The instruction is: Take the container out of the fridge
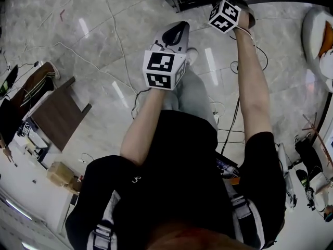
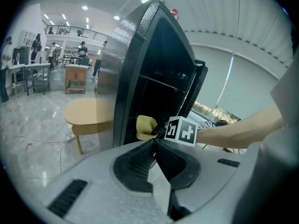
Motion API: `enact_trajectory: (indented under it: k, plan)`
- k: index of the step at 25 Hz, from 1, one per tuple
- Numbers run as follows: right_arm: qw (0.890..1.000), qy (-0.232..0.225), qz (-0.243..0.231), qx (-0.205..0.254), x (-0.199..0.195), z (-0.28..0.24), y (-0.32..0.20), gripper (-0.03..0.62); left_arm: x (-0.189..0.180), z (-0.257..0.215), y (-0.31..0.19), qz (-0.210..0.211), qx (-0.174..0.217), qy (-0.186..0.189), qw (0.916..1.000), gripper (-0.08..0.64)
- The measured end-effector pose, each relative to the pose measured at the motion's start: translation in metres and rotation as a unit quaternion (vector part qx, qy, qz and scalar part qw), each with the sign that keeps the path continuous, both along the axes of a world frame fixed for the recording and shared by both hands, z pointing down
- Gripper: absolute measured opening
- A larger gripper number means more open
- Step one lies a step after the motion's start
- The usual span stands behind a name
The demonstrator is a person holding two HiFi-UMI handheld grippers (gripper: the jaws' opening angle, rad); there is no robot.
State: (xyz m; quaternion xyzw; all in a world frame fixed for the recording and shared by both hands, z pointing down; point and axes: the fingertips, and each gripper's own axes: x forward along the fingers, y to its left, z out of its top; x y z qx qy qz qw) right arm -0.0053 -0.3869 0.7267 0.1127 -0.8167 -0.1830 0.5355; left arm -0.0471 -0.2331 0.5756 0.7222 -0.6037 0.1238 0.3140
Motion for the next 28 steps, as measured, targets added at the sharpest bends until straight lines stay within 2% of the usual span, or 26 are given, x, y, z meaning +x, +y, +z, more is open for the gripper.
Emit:
enact_trajectory:
  k: [2, 4, 8, 12, 15, 18, 20, 24, 28]
  plan:
    - [1.0, 0.01, -0.002, 0.002, -0.001, 0.003, 0.001, 0.092, -0.002, -0.001, 0.005, -0.001, -0.002, -0.001, 1.0, 0.018]
    - [1.0, 0.013, 0.005, 0.005, -0.001, 0.005, 0.001, 0.037, -0.004, -0.002, 0.009, -0.002, -0.003, -0.002, 1.0, 0.018]
    - [1.0, -0.004, 0.025, -0.011, 0.003, 0.001, 0.01, 0.02, -0.007, -0.004, 0.012, -0.004, 0.001, -0.007, 1.0, 0.018]
    - [0.995, -0.061, 0.069, -0.032, 0.006, -0.021, 0.018, 0.018, -0.006, -0.011, 0.014, 0.0, 0.008, -0.007, 0.9999, 0.018]
    - [0.983, -0.125, 0.121, -0.052, 0.011, -0.042, 0.026, 0.018, -0.004, -0.015, 0.017, 0.0, 0.011, -0.005, 0.9999, 0.018]
    - [0.963, -0.19, 0.181, -0.068, 0.024, -0.068, 0.032, 0.018, 0.0, -0.022, 0.016, 0.002, 0.019, -0.003, 0.9998, 0.018]
    - [0.943, -0.231, 0.226, -0.078, 0.036, -0.085, 0.038, 0.018, 0.003, -0.028, 0.016, 0.001, 0.024, -0.001, 0.9997, 0.018]
    - [0.888, -0.312, 0.321, -0.104, 0.061, -0.116, 0.057, 0.018, 0.009, -0.038, 0.018, 0.0, 0.03, 0.002, 0.9995, 0.018]
    - [0.832, -0.378, 0.39, -0.113, 0.09, -0.152, 0.075, 0.018, 0.024, -0.056, 0.012, 0.017, 0.048, 0.001, 0.9987, 0.018]
